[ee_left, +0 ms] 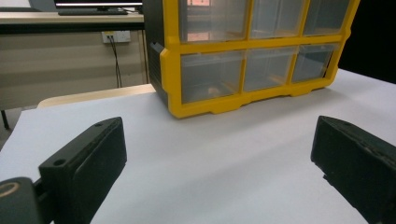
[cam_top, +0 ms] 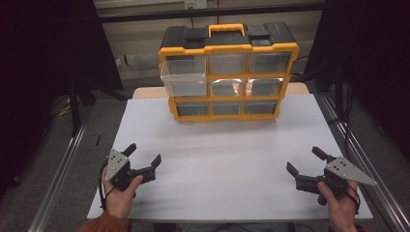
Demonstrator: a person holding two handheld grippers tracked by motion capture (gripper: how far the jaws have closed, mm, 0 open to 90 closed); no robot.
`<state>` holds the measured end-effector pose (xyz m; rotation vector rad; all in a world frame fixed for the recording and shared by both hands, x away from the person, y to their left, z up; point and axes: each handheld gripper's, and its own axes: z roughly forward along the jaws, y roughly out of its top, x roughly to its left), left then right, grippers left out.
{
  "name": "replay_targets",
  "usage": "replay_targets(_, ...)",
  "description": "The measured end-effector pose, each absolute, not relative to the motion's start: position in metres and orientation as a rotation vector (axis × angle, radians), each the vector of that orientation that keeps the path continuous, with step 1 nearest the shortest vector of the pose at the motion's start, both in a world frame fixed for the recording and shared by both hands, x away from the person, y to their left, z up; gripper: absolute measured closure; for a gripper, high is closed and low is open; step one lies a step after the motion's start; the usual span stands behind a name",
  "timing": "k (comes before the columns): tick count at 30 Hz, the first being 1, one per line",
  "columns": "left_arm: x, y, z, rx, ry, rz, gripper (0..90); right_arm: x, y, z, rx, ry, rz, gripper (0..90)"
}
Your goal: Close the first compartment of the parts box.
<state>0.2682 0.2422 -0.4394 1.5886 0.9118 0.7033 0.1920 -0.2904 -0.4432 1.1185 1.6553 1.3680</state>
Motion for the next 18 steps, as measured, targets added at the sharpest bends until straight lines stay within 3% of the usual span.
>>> replay_targets(9, 0.264, 0.242, -0.43, 1.562, 0.9, 0.683, 7.6, 0.192, -0.291, -0.443, 1.122, 1.655, 1.369, 0.9)
replay_targets(18, 0.255, 0.234, -0.42, 1.573, 0.862, 0.645, 3.0, 0.192, -0.29, -0.443, 1.111, 1.669, 1.376, 0.7)
